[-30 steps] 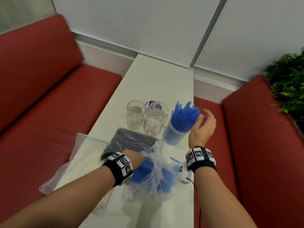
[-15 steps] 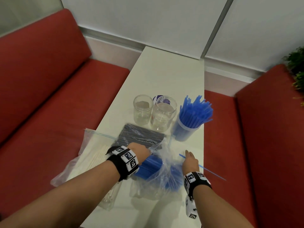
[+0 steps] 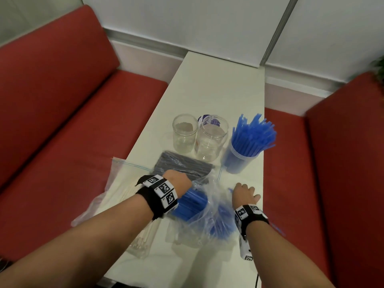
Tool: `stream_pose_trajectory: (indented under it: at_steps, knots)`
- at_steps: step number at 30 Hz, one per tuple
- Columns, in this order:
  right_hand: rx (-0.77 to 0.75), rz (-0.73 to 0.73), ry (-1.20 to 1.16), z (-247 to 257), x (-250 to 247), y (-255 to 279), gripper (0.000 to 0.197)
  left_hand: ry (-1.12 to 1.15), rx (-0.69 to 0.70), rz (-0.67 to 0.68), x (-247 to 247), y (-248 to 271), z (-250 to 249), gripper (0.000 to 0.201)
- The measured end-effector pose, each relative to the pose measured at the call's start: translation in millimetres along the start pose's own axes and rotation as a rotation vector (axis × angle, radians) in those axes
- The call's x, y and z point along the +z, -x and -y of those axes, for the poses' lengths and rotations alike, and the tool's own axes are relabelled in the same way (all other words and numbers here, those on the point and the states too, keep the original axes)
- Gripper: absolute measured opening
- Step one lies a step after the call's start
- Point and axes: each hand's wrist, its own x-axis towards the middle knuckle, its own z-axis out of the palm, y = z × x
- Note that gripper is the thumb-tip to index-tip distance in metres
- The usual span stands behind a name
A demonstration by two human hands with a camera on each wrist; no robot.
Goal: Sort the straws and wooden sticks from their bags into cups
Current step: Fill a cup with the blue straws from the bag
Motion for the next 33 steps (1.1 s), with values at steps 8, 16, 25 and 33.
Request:
stream_pose_trajectory:
  at_steps: [8,16,25,33]
  knots:
    - [-0.637,-0.067,-1.04,66.3,-107.5,48.5,0.026,0.05,-0.035,-0.066,-39.1,22.4,9.0,0.029]
    - [-0.709,0.288,-0.968,85.3,-84.9,74.5,0.04,-0.077,-0.059,-0.096,-70.7,48.6,22.4,0.023]
    - [-0.587,0.124,-1.187,103.8,-109.2,85.7,0.03,0.215,-0.019,-0.785,-109.1,100.2,66.4,0.048]
    - [-0.591,0.037,-1.354,120.5,-150.2,89.5,0.039,1.15,0.325,-0.831,-104.0,99.1,58.9,0.051]
